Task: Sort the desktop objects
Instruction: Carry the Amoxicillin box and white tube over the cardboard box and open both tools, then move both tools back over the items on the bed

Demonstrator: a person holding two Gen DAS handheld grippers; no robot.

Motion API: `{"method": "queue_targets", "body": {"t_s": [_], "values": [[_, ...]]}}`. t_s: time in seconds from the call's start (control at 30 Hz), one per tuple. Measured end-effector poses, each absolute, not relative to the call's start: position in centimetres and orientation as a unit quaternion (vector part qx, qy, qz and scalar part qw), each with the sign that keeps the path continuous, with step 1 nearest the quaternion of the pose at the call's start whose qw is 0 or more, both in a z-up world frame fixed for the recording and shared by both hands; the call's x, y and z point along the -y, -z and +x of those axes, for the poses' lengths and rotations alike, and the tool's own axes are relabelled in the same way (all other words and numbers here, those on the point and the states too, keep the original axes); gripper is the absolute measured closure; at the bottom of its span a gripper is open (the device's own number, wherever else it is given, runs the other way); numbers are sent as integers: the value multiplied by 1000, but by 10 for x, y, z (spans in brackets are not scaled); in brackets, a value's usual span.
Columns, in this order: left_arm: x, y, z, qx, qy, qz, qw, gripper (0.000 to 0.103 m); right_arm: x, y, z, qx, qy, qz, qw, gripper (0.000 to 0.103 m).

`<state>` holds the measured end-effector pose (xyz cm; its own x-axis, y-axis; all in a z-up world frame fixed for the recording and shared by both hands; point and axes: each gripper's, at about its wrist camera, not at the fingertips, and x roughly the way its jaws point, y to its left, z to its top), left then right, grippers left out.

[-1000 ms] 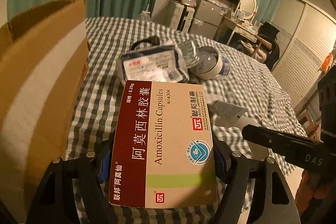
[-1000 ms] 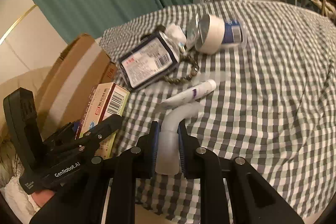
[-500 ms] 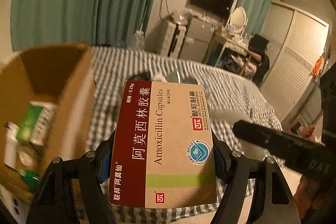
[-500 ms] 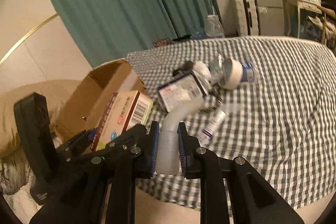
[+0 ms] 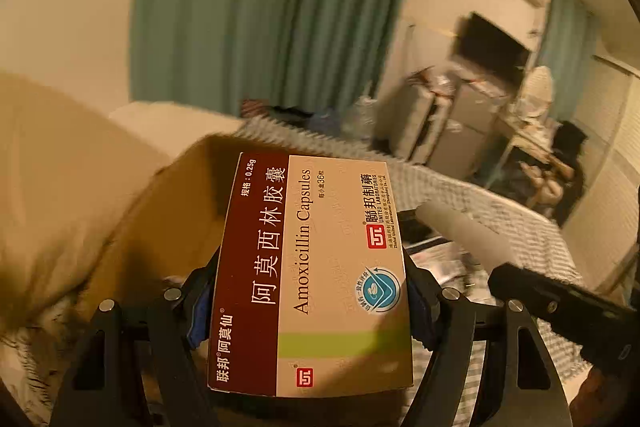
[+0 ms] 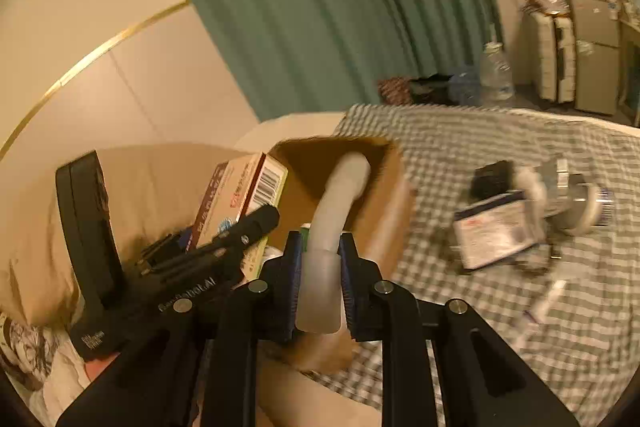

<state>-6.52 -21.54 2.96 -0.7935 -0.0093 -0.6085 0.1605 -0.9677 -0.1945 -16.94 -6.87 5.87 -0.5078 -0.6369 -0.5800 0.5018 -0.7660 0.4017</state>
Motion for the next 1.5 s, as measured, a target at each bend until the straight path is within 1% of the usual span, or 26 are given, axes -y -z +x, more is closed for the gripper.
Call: {"method": "queue_targets", "body": {"t_s": [0.1,0.17,0.2,0.27,0.3,0.33,0.37,0.4,0.47,0.6,0.77,0.93,1.03,1.2,1.3,1.5], "values": [[239,-11,-64,-129,931,334,65,27,104,-45,-180,72,856,387,335,85],[246,0,-64,-128,929,343,60,26,121,-36,-186,59,855,397,330,81],[247,4,-65,-122,928,348,58,26,124,-34,-186,54,856,399,324,81],[252,12,-61,-103,925,361,59,26,127,-33,-186,44,857,401,320,76],[252,15,-63,-96,924,366,57,23,126,-37,-184,41,860,395,320,66],[250,17,-61,-92,923,369,55,20,123,-41,-181,37,867,385,315,48],[247,17,-60,-87,924,369,56,15,117,-46,-178,35,876,374,303,39],[245,17,-59,-82,924,369,59,9,111,-49,-177,36,883,364,295,32],[239,15,-57,-74,926,366,61,5,93,-55,-174,44,891,354,280,32],[221,4,-50,-66,931,356,52,1,44,-56,-172,52,908,347,227,32],[177,-11,-46,-60,940,336,8,0,-38,-36,-161,96,916,365,134,32],[107,-11,-41,-45,942,328,-51,0,-97,-3,-151,119,910,389,79,32],[64,2,-40,-27,939,333,-75,0,-118,19,-150,136,901,405,70,32],[26,29,-50,-19,929,360,-88,0,-132,49,-160,146,889,427,77,33],[18,50,-64,-13,924,373,-83,0,-130,60,-172,145,883,437,91,38],[25,97,-87,-32,909,410,-64,0,-112,94,-213,133,867,466,116,42]]}}
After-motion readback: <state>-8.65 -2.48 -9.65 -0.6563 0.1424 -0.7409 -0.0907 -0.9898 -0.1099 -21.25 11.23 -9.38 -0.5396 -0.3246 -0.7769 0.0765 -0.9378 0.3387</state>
